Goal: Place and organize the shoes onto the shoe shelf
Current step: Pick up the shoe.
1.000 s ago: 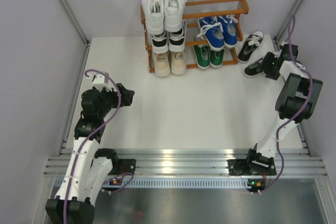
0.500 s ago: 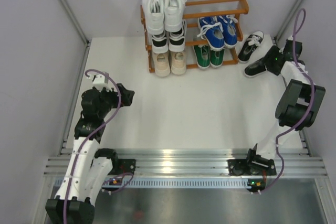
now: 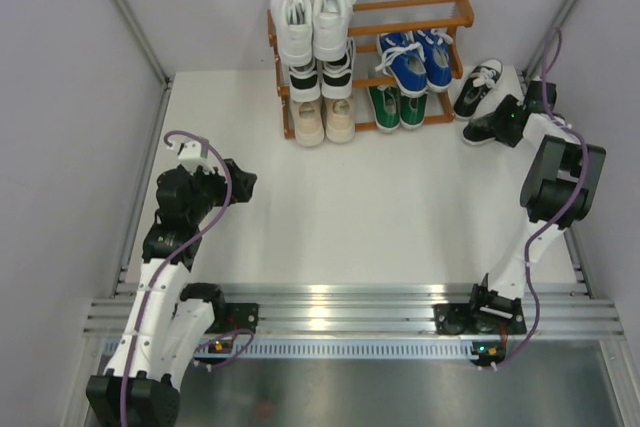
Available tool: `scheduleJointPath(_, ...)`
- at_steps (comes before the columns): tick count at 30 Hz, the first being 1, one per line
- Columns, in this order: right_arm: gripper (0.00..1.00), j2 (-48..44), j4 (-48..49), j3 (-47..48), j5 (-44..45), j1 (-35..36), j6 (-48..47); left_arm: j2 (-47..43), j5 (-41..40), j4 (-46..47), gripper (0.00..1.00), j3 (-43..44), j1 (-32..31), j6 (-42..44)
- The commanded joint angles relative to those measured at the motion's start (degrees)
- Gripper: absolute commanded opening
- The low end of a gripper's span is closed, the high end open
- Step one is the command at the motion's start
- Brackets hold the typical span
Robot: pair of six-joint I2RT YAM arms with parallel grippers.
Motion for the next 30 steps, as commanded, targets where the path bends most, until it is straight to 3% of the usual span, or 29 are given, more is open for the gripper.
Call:
scheduleJointPath(1, 0.54, 0.4, 2.5, 2.5, 0.7, 0.9, 0.2, 0.4, 0.1, 1.3, 0.91, 0.5, -0.1, 0.8)
scheduleJointPath(2, 0.50, 0.2, 2.5, 2.0, 0.9, 0.9, 0.1, 0.4, 0.1, 1.3, 0.91, 0.6, -0.1, 0.7)
scheduleJointPath(3, 0.35, 0.2, 2.8, 1.7, 1.0, 0.7, -0.3, 0.5, 0.2, 1.3, 0.91, 0.6, -0.1, 0.7)
scheduleJointPath(6, 0.14, 0.1, 2.2, 1.0, 1.8, 0.4, -1.4, 0.3, 0.4, 1.3, 0.91, 0.5, -0.1, 0.7)
scheduleJointPath(9, 0.00, -0.6, 2.1, -0.1, 2.0, 0.1, -2.5, 0.2, 0.5, 1.3, 0.91, 0.5, -0.1, 0.8)
scheduleJointPath(12, 0.00, -2.8, 2.9, -1.7, 1.8, -1.0, -4.7, 0.0, 0.5, 1.3, 0.91, 0.5, -0.1, 0.9)
scheduleJointPath(15, 0.00, -6.7, 3.9, -3.8, -4.0, -2.1, -6.1, 0.0, 0.6, 1.3, 0.91, 0.5, -0.2, 0.9)
scheduleJointPath(17, 0.05, -9.6, 5.8, -5.8, -8.6, -2.5, -5.7, 0.0, 0.9, 1.3, 0.91, 0.5, -0.2, 0.9)
scheduleJointPath(18, 0.19, -10.3, 6.1, -6.0, -8.9, -2.2, -4.7, 0.0, 0.9, 1.3, 0.91, 0.6, -0.1, 0.8)
scheduleJointPath(21, 0.44, -11.4, 6.6, -5.4, -8.4, -1.9, -3.4, 0.0, 0.9, 1.3, 0.91, 0.6, -0.2, 0.9)
scheduleJointPath(24, 0.54, -10.4, 5.6, -3.4, -2.2, -1.7, -2.9, -0.1, 0.8, 1.3, 0.91, 0.5, -0.1, 0.9)
scheduleJointPath(30, 0.54, -4.7, 2.9, 3.5, 2.1, -1.4, -2.4, 0.3, 0.7, 1.3, 0.91, 0.5, -0.1, 0.9)
